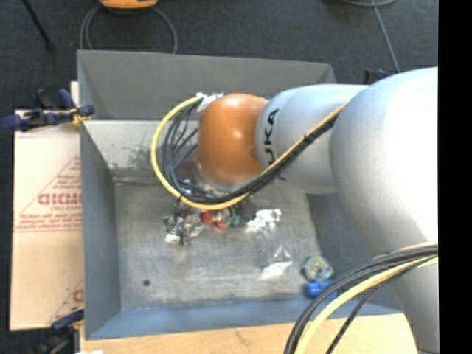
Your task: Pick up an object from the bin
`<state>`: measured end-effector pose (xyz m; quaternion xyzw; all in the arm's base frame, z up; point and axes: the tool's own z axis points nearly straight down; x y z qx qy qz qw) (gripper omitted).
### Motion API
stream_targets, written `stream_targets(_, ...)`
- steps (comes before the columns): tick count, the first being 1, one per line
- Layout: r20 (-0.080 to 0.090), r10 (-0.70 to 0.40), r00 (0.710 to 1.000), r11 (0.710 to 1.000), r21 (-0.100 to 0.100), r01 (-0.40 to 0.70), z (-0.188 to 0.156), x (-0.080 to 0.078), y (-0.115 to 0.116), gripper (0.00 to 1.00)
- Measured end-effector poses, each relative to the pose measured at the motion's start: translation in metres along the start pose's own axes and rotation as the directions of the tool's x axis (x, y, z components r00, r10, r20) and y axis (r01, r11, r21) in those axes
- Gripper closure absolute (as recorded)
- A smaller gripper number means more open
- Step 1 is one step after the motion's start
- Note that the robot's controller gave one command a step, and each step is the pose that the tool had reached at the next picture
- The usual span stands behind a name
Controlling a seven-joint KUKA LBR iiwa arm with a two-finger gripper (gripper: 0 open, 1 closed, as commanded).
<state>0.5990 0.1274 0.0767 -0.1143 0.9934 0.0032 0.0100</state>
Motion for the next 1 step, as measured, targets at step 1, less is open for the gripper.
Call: stream_targets(1, -0.008, -0.150, 0.989, 0.989, 0.004, 0.150, -0.1399, -0.0105, 0.0131, 1.00)
